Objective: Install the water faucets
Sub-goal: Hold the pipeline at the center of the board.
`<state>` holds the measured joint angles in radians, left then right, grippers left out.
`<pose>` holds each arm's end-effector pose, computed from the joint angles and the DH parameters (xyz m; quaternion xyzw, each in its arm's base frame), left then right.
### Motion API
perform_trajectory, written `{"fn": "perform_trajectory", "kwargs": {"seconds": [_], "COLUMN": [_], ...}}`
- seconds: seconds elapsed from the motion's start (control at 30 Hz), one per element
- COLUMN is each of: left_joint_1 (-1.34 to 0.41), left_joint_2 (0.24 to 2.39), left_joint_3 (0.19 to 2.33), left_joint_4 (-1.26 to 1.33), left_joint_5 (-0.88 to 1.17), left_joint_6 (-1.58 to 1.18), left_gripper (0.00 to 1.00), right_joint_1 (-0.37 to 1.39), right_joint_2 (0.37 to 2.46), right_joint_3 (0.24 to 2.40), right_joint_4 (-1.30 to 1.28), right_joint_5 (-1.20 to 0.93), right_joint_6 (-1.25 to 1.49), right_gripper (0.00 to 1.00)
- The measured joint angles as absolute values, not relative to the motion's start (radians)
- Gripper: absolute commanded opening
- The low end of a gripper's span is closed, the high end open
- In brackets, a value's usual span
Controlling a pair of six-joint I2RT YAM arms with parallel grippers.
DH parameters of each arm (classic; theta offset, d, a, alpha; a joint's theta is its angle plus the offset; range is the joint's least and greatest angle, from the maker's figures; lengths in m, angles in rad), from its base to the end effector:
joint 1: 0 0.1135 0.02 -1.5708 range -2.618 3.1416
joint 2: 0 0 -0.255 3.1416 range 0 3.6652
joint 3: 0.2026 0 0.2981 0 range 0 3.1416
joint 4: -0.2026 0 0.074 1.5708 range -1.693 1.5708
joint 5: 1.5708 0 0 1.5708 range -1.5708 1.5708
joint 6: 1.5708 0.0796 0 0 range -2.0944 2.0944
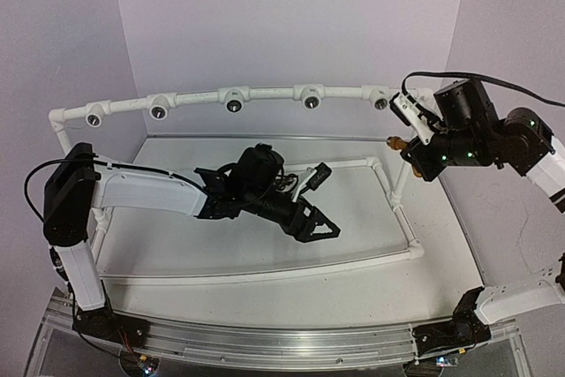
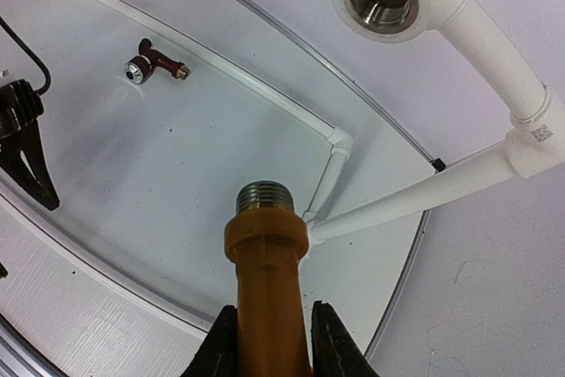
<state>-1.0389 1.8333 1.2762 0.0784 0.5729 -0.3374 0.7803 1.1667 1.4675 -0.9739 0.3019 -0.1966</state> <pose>0.2117 -0.4449 0.1914 0.4195 0.7194 -0.5029 0.2314 0.2285 0.1929 0.3983 -0.3603 0.8172 -0.0063 0.4498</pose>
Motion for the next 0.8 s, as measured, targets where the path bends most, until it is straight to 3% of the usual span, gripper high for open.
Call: {"fn": "perform_trajectory", "kwargs": {"seconds": [0.53,0.8], "left_joint_1": [-1.044,-1.131], "left_joint_2": [1.875,2.096], "left_joint_3": [1.315,1.538], "left_joint_4": [0.058,-0.173], "left_joint_5": [0.560,0.326], "left_joint_6": [-0.313,-0.111], "left_gripper": [0.83,0.84], "right_joint_1": [0.780,0.780], "right_joint_2": [1.276,1.303], "right_joint_3": [1.644,1.624], "right_joint_4": [-1.040,-0.994], "right_joint_5": [0.378,0.461], "right_joint_6": [-0.065,-0.040], "right_gripper": [0.00,0.00]}}
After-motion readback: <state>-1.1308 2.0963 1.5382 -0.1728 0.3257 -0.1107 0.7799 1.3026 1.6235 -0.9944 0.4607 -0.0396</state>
